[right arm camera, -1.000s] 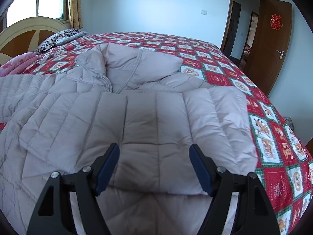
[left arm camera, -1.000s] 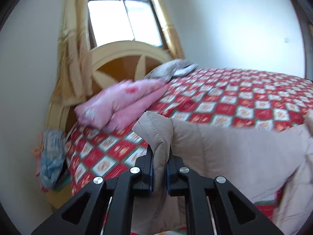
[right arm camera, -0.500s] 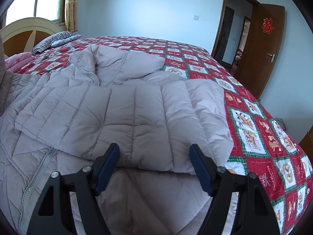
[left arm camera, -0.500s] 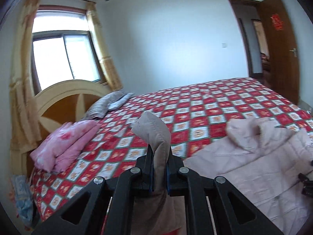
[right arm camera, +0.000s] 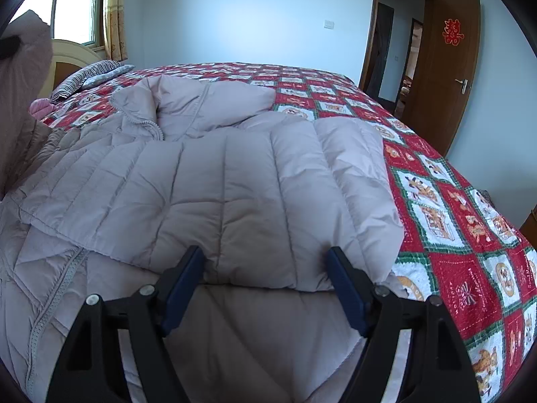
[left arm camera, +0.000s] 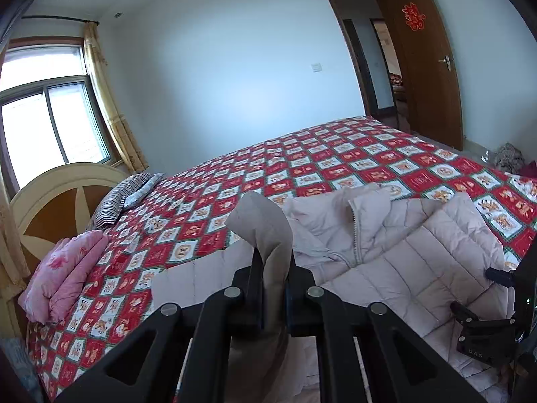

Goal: Fold large clothes

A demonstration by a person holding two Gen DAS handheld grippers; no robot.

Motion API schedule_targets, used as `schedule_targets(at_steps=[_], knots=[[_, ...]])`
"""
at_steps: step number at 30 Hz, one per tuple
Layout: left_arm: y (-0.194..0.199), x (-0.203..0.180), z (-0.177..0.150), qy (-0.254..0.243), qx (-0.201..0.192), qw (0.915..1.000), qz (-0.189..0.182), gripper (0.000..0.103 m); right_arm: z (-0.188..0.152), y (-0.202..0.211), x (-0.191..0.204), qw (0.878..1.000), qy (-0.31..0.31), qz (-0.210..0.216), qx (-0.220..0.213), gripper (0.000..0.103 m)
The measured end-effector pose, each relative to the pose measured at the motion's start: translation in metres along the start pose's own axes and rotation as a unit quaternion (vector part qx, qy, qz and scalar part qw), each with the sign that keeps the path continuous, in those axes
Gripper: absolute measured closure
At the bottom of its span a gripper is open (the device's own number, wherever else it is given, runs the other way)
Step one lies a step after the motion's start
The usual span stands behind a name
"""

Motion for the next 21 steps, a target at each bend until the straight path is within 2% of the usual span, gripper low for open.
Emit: schedule_targets(at_steps=[9,14,17,18,20,21], knots=[[-0.015,-0.063,-0.015,-0.014,0.022,0.9984,-0.051,0.094,-0.002,-0.001,-0.002,1.000,-0.015,0.006,0.002,0.024],[-0.018,-0.092,-0.028,-0.040,0.023,0.9967,-0.066,0.094,-0.002,-0.002,-0.001,1.000,-0.015,0.004,0.004,0.024],[-0.022,-0.102,-0.032,-0.051,0.015,0.9962,-0.069,0.088,-0.002,-0.003,-0.001,1.000,-0.014,0.002,0.005,0.024],[-0.024,-0.104,-0.032,-0.052,0.014,0.9959,-0.072,0.083,-0.003,-0.003,-0.001,1.000,-0.014,0.001,0.005,0.023],[-0.024,-0.105,-0.031,-0.046,0.007,0.9958,-0.080,0.065,-0.003,-0.003,-0.002,1.000,-0.014,0.002,0.005,0.023],[-0.022,-0.103,-0.030,-0.042,0.003,0.9959,-0.079,0.035,-0.003,-0.003,-0.002,1.000,-0.014,0.002,0.005,0.023]])
Point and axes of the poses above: each gripper's, at about its wrist camera, not at the fingertips, and y roughly against the way its jaws point, x to its left, z to its top, the point moved 9 cm from there along -y, roughly the way its jaws point, and after that the axes turned 2 degrees about -y, right-handed, at the moved point
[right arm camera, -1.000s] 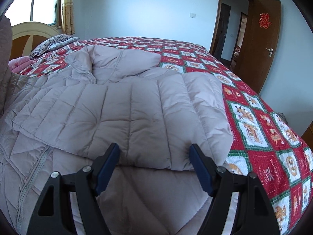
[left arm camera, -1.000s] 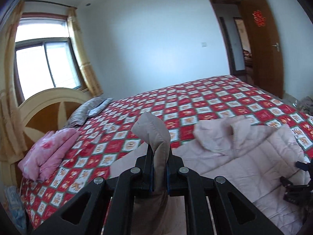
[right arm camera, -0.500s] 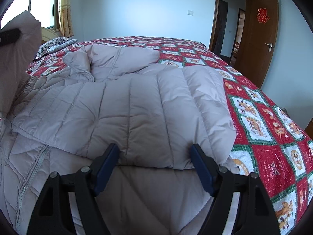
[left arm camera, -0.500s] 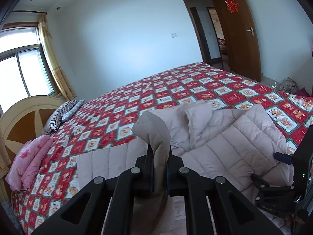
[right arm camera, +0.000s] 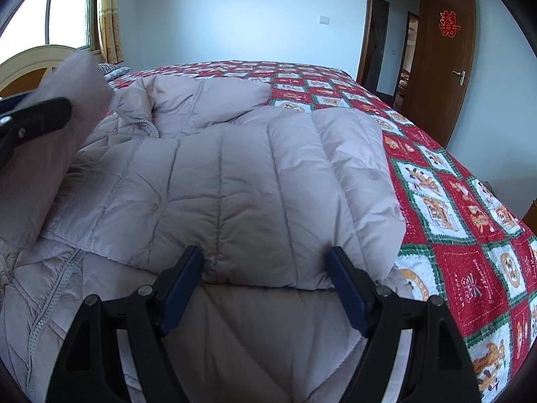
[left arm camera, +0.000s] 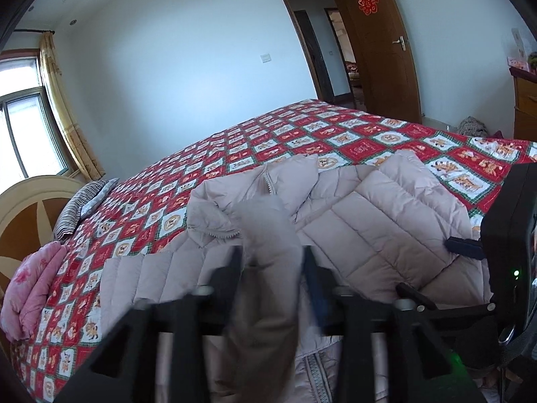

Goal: Fold large clothes

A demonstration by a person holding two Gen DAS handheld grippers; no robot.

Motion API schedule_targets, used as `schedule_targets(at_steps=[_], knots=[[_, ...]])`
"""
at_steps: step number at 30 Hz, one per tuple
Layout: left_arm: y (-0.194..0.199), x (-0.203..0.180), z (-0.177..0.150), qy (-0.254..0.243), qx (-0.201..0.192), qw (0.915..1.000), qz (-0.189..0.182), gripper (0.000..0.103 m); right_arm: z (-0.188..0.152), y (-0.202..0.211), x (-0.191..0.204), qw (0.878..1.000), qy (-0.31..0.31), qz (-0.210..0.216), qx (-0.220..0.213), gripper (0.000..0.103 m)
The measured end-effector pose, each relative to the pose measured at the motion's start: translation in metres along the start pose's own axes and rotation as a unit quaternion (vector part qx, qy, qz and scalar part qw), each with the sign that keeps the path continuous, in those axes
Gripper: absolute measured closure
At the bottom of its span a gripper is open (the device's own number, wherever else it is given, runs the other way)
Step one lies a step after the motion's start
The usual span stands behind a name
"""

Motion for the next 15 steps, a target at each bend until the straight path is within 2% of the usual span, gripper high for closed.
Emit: schedule_targets(at_steps=[1,2,4,6,10,12,15], knots=[[0.004,0.004,0.002,0.006,-0.009,0.9999,0.006,0.010,0.000,0.000,0.000,1.000,0.000,0.000,0.000,0.023],[0.011,0.010,0.006,0.014,-0.028,0.9994,0.017,0.006,0.000,0.000,0.000,1.000,-0.001,0.001,-0.001,0.023],[0.021,0.021,0.011,0.019,-0.049,0.9985,0.017,0.006,-0.001,0.000,-0.001,1.000,-0.003,0.002,-0.002,0.023],[0.026,0.037,0.011,0.021,-0.051,0.9981,0.028,0.006,0.000,0.001,-0.003,1.000,-0.008,0.008,-0.004,0.023],[0.029,0.098,-0.004,0.063,-0.042,0.9951,0.063,0.006,0.007,0.022,-0.017,0.997,-0.060,0.035,-0.035,0.022],[0.026,0.135,-0.019,0.082,-0.031,0.9916,0.094,0.006,0.012,0.034,-0.018,0.993,-0.090,0.065,-0.041,0.022],[0.009,0.182,-0.048,0.106,0.006,0.9845,0.140,0.006,0.020,0.038,0.005,0.984,-0.109,0.139,-0.014,0.022]])
Point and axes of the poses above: each gripper's, at about its wrist camera, not at the fingertips, and y roughly against the way its jaws point, x to its left, z to its top, the point moved 9 cm from there along -y, roughly the way its jaws point, and after that the axes turned 2 degrees about -y, right-handed, at the moved point
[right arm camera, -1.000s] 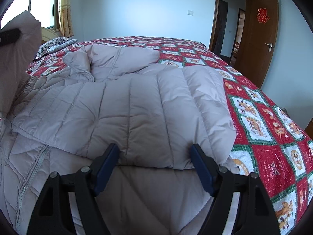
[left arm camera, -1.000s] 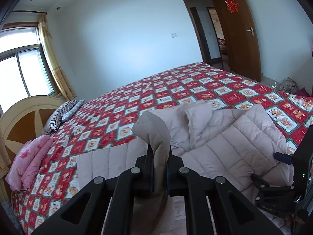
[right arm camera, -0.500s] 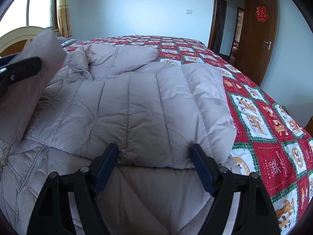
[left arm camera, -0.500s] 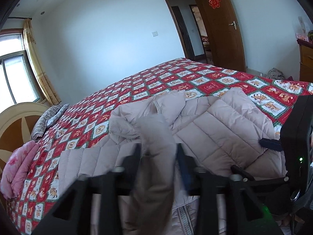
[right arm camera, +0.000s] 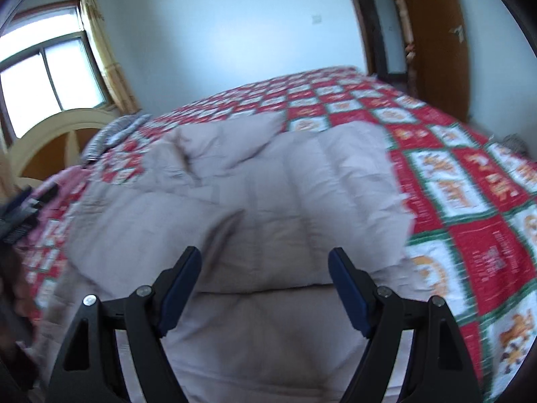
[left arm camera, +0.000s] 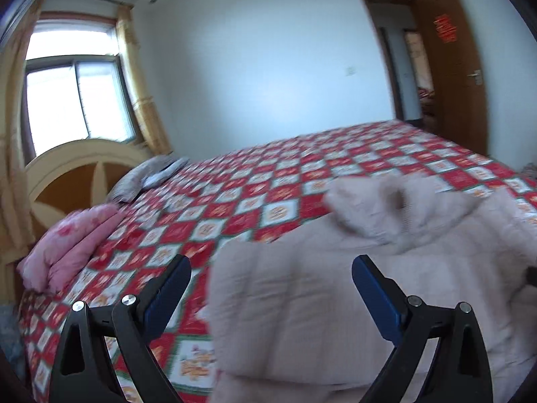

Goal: Fold large clothes

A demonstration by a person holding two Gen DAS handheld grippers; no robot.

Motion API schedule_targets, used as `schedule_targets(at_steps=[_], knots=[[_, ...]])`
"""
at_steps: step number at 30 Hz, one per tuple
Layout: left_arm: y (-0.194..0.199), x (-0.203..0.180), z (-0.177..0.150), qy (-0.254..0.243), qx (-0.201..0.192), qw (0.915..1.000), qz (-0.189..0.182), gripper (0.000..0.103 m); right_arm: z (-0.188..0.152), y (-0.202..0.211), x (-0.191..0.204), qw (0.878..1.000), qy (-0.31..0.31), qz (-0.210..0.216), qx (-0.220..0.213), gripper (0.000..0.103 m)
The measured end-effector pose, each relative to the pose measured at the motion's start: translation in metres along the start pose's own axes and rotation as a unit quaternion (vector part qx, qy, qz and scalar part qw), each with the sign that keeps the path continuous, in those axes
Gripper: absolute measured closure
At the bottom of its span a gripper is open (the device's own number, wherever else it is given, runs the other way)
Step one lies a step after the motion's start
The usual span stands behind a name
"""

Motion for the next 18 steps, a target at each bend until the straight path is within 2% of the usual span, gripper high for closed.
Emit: schedule_targets(at_steps=[2,5,6,7,8,10,12,15,18], knots=[[-0.022,0.027,-0.018,0.027,0.040,0.9986,0.023,0.006,-0.002,-0.013,0.019,0.999,-0.001,0.030,0.032,0.022],[-0.037,0.042,-0.044,0.065,0.080,0.9944,0.022,0.006,-0.011,-0.041,0.039,0.995,0.002,0.053,0.081,0.028],[-0.039,0.042,-0.052,0.075,0.091,0.9930,0.016,0.006,-0.015,-0.048,0.043,0.994,0.004,0.052,0.093,0.048],[-0.040,0.042,-0.056,0.077,0.096,0.9923,0.015,0.006,-0.018,-0.054,0.045,0.993,0.009,0.052,0.101,0.074],[-0.041,0.043,-0.060,0.073,0.098,0.9923,0.015,0.006,-0.020,-0.055,0.049,0.993,0.017,0.054,0.106,0.083],[-0.042,0.040,-0.061,0.063,0.095,0.9933,0.019,0.006,-0.020,-0.047,0.053,0.994,0.032,0.048,0.098,0.090],[-0.041,0.040,-0.060,0.057,0.091,0.9939,0.022,0.006,-0.018,-0.038,0.049,0.995,0.040,0.034,0.089,0.092],[-0.044,0.045,-0.056,0.061,0.094,0.9935,0.022,0.006,-0.016,-0.027,0.032,0.996,0.036,0.006,0.082,0.093],[-0.047,0.043,-0.053,0.067,0.095,0.9931,0.017,0.006,-0.019,-0.031,0.016,0.994,0.035,-0.010,0.102,0.093]])
Point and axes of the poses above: each gripper's, at about its wrist camera, not at the fingertips, and y roughly against the way its jaws point, x to its left, z to its top, the point moved 9 cm from there along -y, roughly the way its jaws point, and after that the axes turned 2 degrees about -y, right-handed, at the moved point
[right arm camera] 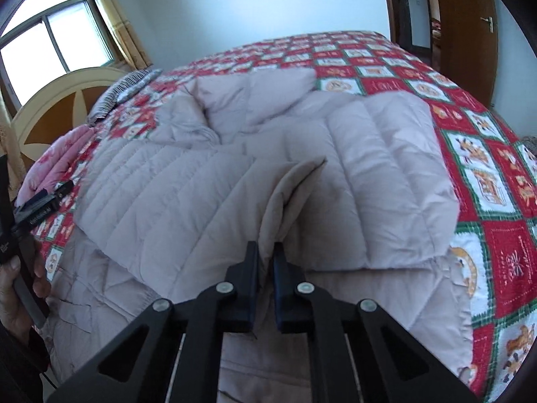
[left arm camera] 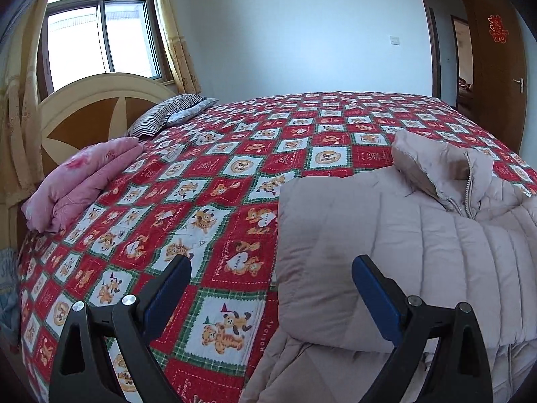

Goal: Fold large clothes

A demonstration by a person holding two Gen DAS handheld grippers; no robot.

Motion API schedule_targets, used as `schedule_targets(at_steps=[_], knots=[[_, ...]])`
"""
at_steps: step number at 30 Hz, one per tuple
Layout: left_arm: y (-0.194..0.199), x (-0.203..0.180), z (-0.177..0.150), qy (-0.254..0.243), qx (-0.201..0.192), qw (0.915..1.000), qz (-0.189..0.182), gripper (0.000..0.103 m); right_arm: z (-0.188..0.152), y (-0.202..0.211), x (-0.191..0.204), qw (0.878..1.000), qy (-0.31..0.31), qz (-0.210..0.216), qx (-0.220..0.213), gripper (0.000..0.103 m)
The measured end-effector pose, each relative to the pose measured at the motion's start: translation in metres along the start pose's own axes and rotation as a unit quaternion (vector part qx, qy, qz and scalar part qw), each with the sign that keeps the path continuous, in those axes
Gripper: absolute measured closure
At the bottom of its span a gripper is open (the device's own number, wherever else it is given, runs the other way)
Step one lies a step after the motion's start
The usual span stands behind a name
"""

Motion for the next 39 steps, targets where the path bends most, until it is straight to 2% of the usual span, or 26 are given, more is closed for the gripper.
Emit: schedule_targets(at_steps=[3,5,6,7,9,10,11,12,13,18,20,23,39], knots=[[-0.001,-0.010,0.004,-0.005,-0.003,1.0000,-0.005,0.006,-0.007,-0.004,-0.010,1.000,0.010,-0.026,0.015,0.093],[-0.003,-0.020,0.008,-0.016,-0.006,0.9998,-0.009,0.006,-0.005,0.003,-0.014,0.999,0.003,-0.038,0.004,0.083],[-0.004,-0.026,0.011,-0.024,-0.006,0.9996,-0.012,0.006,-0.003,0.012,-0.018,0.999,0.000,-0.051,-0.009,0.069],[-0.007,-0.032,0.014,-0.030,-0.006,0.9995,-0.013,0.006,0.001,0.021,-0.019,0.998,-0.002,-0.060,-0.023,0.065],[-0.011,-0.041,0.018,-0.036,-0.006,0.9992,-0.018,0.006,0.015,0.042,-0.018,0.994,-0.005,-0.086,-0.064,0.063],[-0.015,-0.048,0.020,-0.040,-0.003,0.9989,-0.024,0.006,0.022,0.049,-0.014,0.993,-0.006,-0.091,-0.081,0.057],[-0.018,-0.054,0.021,-0.044,-0.002,0.9987,-0.027,0.006,0.028,0.056,-0.008,0.991,-0.005,-0.087,-0.097,0.052],[-0.021,-0.060,0.021,-0.047,-0.001,0.9984,-0.030,0.006,0.035,0.059,0.001,0.991,-0.003,-0.076,-0.109,0.041],[-0.026,-0.067,0.020,-0.055,0.003,0.9980,-0.033,0.006,0.039,0.056,0.008,0.991,0.000,-0.069,-0.111,0.036],[-0.048,-0.082,0.004,-0.071,0.018,0.9971,-0.019,0.006,0.041,0.003,0.042,0.996,0.022,-0.047,-0.068,0.038],[-0.053,-0.082,-0.003,-0.065,0.018,0.9975,-0.021,0.006,0.036,-0.018,0.045,0.997,0.023,-0.052,-0.050,0.044],[-0.054,-0.082,-0.006,-0.061,0.015,0.9976,-0.027,0.006,0.024,-0.039,0.038,0.997,0.018,-0.062,-0.036,0.044],[-0.066,-0.088,-0.016,-0.059,0.037,0.9967,-0.041,0.001,0.009,-0.050,0.032,0.995,0.032,-0.086,-0.035,0.045]])
Point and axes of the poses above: each gripper's, at about its wrist camera, not at the fingertips, and y roughly against the way its jaws point, x to its left, z to its top, the point moved 9 cm from there along -y, roughly the way its jaws point, and after that the axes turned 2 degrees about -y, right-handed, at the moved point
